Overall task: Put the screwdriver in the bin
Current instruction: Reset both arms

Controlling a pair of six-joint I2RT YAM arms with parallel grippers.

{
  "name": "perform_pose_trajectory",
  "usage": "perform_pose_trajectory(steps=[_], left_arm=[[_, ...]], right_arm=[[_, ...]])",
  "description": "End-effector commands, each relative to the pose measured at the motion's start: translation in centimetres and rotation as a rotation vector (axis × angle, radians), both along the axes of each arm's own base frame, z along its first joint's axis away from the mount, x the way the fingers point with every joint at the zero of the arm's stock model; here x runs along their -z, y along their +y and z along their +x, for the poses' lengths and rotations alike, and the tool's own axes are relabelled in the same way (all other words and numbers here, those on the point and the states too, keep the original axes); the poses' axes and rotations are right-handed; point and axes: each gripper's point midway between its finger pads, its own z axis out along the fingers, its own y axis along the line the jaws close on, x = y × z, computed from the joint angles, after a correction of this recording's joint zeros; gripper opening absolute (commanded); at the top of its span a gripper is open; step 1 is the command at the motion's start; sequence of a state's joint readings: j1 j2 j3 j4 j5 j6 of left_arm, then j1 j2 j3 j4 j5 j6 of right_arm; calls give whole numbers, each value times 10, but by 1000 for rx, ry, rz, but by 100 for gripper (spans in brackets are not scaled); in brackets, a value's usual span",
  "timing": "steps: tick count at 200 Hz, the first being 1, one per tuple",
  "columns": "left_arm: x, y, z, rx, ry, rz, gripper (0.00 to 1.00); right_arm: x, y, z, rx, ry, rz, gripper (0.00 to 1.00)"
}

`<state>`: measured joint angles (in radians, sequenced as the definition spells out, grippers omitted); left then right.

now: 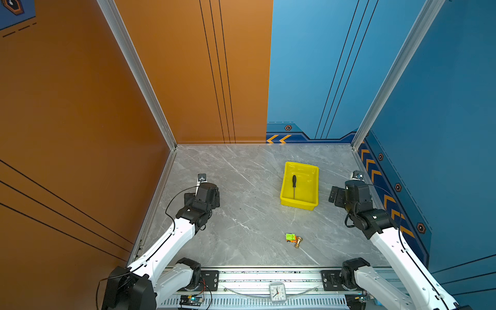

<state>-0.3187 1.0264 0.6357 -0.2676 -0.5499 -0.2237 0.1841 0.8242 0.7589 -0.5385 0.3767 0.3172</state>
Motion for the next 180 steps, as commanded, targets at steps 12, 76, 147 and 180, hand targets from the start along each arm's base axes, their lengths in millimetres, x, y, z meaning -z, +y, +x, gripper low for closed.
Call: perform_pose_trajectory(steps=[12,76,147,180], left_arm=[[-1,7,-6,17,-50,32,98],[7,23,-15,45,-215,54,98],[29,29,4,36,-215,28,98],[35,31,14,32,-221,31,98]], right_arm=[[7,-16,-9,40,-38,41,100],[41,-43,2,152,-198,75,100],[65,-24,-4,-61,-327,-90,100],[70,-23,2,-66,-346,-95,100]])
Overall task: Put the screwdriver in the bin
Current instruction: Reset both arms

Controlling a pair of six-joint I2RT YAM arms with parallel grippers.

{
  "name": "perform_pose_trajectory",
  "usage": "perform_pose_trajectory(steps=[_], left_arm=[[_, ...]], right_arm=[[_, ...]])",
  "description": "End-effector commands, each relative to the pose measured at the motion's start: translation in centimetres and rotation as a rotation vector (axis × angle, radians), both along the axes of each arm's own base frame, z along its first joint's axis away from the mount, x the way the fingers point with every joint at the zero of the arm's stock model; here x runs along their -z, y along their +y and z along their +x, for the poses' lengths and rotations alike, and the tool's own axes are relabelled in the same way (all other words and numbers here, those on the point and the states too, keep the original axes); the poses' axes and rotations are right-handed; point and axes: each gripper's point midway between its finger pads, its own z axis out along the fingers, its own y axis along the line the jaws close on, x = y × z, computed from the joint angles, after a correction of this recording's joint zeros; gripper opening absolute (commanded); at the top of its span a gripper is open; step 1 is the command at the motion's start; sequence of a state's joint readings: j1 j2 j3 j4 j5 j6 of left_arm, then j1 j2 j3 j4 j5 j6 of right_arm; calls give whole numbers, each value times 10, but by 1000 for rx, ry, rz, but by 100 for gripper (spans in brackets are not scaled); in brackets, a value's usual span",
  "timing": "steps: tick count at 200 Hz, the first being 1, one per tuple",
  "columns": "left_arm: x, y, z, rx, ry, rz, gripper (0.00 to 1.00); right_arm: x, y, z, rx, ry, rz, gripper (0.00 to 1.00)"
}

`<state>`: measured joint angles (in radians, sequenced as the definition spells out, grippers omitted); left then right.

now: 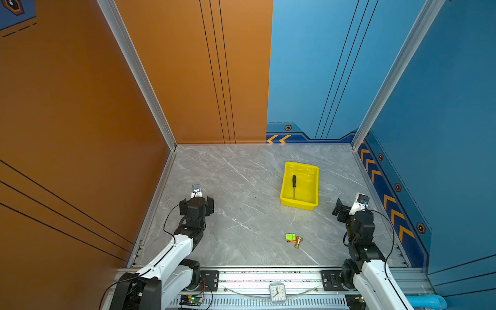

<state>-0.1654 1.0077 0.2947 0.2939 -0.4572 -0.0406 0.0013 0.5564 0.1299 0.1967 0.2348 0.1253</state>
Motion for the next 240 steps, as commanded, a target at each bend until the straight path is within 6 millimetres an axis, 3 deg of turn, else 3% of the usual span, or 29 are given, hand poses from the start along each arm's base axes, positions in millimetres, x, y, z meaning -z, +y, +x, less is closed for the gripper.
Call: perform_pose_trajectory(steps=[1,93,157,201,240], left_arm=[[-6,-1,10,18,-57,-5,98],[-6,-4,43,29,-104,-26,98],[-7,-3,65,42,-127,-20,98],[7,-2,78,50,-126,-26,98],[19,0,79,55,-132,-51,98]], right_arm=[[-2,4,7,-33,-31,-37,100],[9,18,53,-63,20,-10,100],[10,36,104,-130,24,-68,100],[21,38,105,-153,-39,-88,100],[35,33,113,-126,6,-91,100]])
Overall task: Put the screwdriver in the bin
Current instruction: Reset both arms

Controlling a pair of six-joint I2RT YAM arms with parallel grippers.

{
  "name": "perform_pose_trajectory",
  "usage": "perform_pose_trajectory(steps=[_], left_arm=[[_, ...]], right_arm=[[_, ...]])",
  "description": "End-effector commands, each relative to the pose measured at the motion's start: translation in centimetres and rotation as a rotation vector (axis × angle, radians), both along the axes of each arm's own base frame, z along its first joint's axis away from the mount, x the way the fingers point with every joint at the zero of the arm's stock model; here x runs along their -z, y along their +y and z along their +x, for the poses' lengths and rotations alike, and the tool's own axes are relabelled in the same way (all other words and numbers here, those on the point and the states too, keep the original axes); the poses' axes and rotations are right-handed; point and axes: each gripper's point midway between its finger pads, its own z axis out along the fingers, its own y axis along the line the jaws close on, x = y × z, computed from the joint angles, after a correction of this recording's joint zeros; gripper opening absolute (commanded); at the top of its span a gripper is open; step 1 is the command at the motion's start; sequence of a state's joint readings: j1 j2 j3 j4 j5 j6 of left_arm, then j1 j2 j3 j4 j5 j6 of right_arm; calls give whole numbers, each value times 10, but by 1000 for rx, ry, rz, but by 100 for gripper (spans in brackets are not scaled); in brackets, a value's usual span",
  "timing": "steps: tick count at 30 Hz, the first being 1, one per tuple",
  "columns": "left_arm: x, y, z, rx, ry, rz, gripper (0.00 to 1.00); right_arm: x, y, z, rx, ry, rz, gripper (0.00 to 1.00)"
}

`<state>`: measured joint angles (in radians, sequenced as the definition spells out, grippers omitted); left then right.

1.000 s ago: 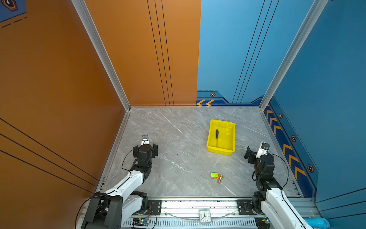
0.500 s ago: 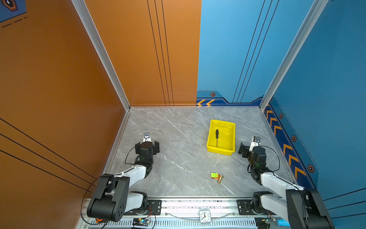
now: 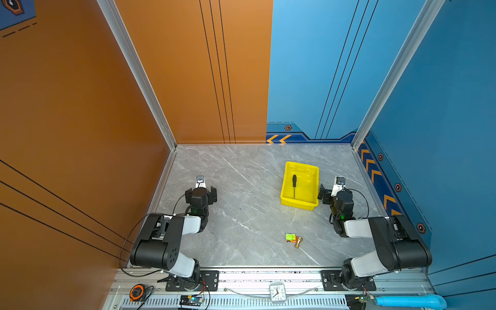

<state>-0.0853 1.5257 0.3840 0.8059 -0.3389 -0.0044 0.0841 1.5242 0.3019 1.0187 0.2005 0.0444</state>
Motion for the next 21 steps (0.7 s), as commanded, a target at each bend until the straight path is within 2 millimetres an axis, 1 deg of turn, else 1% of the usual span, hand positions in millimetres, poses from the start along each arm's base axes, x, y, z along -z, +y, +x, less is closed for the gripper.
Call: perform_pose_trajectory(steps=[1,3,5,21], left_arm=[[-10,1,7,14,-66,-22,98],[-9,2,8,14,-70,-25,98],[-9,1,8,15,-69,-25,98],[-10,-1,8,33,-83,-24,98]], right_arm=[[2,-4,4,15,16,-26,100],[3,-14,7,78,32,-18,100],[6,-20,8,91,45,10,100],[4,-20,8,96,38,6,100]])
